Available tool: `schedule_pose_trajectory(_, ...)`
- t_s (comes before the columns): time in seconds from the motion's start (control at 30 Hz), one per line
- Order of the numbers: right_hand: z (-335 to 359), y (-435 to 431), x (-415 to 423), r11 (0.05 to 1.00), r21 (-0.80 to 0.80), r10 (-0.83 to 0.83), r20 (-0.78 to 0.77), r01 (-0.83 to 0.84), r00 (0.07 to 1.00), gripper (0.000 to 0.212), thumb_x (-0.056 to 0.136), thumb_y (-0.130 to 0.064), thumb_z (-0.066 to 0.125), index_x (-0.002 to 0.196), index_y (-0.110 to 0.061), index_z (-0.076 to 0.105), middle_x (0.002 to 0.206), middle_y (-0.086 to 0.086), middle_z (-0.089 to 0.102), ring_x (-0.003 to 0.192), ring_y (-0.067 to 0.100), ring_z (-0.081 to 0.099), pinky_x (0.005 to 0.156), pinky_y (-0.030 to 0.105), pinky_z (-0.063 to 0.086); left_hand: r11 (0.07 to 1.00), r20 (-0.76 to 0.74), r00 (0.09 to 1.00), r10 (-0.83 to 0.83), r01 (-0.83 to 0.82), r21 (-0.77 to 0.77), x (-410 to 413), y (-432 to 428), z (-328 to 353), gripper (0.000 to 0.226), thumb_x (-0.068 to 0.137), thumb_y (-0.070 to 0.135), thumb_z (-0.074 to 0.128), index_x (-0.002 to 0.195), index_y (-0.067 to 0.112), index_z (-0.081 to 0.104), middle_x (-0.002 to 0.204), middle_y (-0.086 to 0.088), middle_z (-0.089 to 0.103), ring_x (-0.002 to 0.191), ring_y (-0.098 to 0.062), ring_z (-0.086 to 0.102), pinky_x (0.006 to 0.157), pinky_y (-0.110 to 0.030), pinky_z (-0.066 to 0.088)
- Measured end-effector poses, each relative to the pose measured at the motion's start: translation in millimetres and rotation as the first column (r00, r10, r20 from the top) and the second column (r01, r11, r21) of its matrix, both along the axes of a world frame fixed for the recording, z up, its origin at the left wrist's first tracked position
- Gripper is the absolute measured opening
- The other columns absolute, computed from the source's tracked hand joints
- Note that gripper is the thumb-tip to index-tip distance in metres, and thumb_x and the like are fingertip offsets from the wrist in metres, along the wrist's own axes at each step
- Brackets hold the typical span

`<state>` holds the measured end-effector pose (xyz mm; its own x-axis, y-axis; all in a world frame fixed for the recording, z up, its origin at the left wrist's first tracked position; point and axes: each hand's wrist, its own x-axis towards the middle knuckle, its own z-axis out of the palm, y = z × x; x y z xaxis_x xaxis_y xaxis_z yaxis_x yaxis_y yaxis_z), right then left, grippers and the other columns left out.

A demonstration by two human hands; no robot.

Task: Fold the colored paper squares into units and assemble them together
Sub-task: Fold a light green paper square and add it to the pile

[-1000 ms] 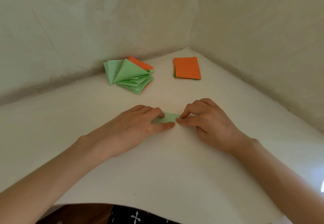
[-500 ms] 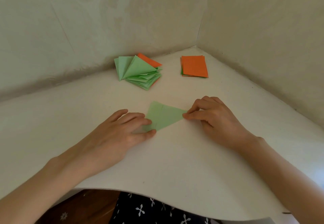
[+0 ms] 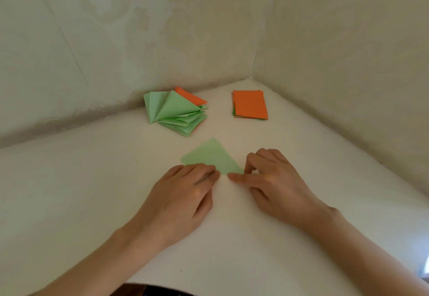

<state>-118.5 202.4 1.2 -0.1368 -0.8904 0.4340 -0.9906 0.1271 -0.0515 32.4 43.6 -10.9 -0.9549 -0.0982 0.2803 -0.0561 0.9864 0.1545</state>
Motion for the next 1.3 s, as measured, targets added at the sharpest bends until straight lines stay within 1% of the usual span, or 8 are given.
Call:
schedule_pose_trajectory(0.17, 6, 9, -18, 0.999, -0.016, 0.052, 0.030, -0.051, 0.998, 0.038, 0.077, -0.005, 0.039, 0.077, -0.016, 0.075, 0.070, 0.000, 0.056, 0.069, 0.019, 0.044, 0.064, 0.033, 0.035, 0.995, 0.016, 1.000, 0.003, -0.005, 0.095, 0, -2, -3, 0.042, 0.089, 0.028, 0.038, 0.118, 0.016, 0.066, 0.119, 0.006, 0.063, 0.105, -0.013, 0.059, 0.092, -0.021, 0.035)
schedule_pose_trajectory(0.27, 8, 15, -30, 0.997, -0.056, -0.028, 0.247, 0.043, 0.969, 0.033, 0.070, -0.003, 0.036, 0.063, -0.012, 0.067, 0.072, -0.002, 0.058, 0.074, 0.015, 0.042, 0.070, 0.025, 0.034, 0.994, 0.016, 1.000, -0.005, 0.003, 0.111, 2, -1, -5, 0.042, 0.091, 0.026, 0.038, 0.121, 0.014, 0.064, 0.121, 0.004, 0.061, 0.107, -0.015, 0.058, 0.094, -0.022, 0.035)
schedule_pose_trajectory(0.4, 9, 15, -30, 0.955, -0.055, -0.208, 0.576, 0.291, 0.790, 0.044, 0.068, 0.002, 0.032, 0.082, -0.022, 0.067, 0.086, -0.007, 0.059, 0.087, 0.008, 0.046, 0.077, 0.006, 0.032, 0.993, -0.023, 1.000, -0.008, 0.011, 0.121, 0, 0, -6, 0.041, 0.090, 0.025, 0.039, 0.120, 0.013, 0.065, 0.122, 0.003, 0.061, 0.107, -0.014, 0.057, 0.094, -0.024, 0.037)
schedule_pose_trajectory(0.73, 6, -10, 11, 0.939, 0.282, -0.313, 0.453, 0.200, 0.834, 0.047, 0.084, -0.047, 0.062, 0.125, -0.025, 0.054, 0.111, -0.007, 0.043, 0.104, 0.009, 0.030, 0.093, 0.015, 0.026, 0.987, -0.046, 0.998, -0.044, 0.050, 0.155, 0, -1, -6, 0.037, 0.090, 0.028, 0.039, 0.113, 0.014, 0.066, 0.116, 0.002, 0.061, 0.106, -0.012, 0.053, 0.091, -0.022, 0.036)
schedule_pose_trajectory(0.9, 8, -19, 20, 0.977, 0.119, -0.204, 0.750, 0.175, 0.629, 0.032, 0.083, -0.012, 0.067, 0.102, -0.035, 0.056, 0.099, -0.009, 0.058, 0.100, 0.010, 0.048, 0.084, 0.013, 0.036, 0.993, -0.107, 0.991, -0.085, 0.093, 0.077, 0, -1, 1, 0.035, 0.090, 0.032, 0.042, 0.108, 0.018, 0.069, 0.106, 0.004, 0.059, 0.090, -0.013, 0.053, 0.079, -0.024, 0.031)
schedule_pose_trajectory(1.07, 24, -21, 9, 0.989, -0.087, 0.030, 0.908, 0.117, 0.418, 0.028, 0.081, -0.002, 0.066, 0.096, -0.026, 0.066, 0.087, 0.007, 0.065, 0.079, 0.029, 0.059, 0.077, 0.040, 0.049, 0.981, -0.324, 0.940, 0.105, -0.044, 0.190, -20, -14, 29, 0.054, 0.078, 0.051, 0.061, 0.119, 0.017, 0.060, 0.115, -0.002, 0.058, 0.107, -0.017, 0.049, 0.089, -0.026, 0.033)
schedule_pose_trajectory(1.17, 35, -24, 0, 0.982, -0.124, 0.068, 0.934, 0.141, 0.352, 0.035, 0.081, 0.006, 0.065, 0.102, -0.023, 0.063, 0.078, -0.005, 0.064, 0.075, 0.011, 0.060, 0.073, 0.026, 0.049, 0.652, -0.091, 0.986, 0.138, -0.021, 0.758, -38, -19, 49, 0.034, 0.071, 0.039, 0.077, 0.099, 0.026, 0.066, 0.094, 0.006, 0.069, 0.088, -0.003, 0.062, 0.082, -0.021, 0.045)
schedule_pose_trajectory(1.3, 34, -31, -2, 0.953, -0.136, 0.133, 0.991, 0.270, 0.030, 0.022, 0.083, 0.002, 0.062, 0.103, -0.007, 0.064, 0.077, 0.002, 0.064, 0.065, 0.009, 0.057, 0.061, 0.020, 0.048, 0.356, -0.129, 0.977, 0.169, 0.062, 0.933, -51, -23, 41, 0.016, 0.069, 0.019, 0.074, 0.084, 0.022, 0.071, 0.081, 0.001, 0.068, 0.076, -0.006, 0.061, 0.070, -0.020, 0.048)
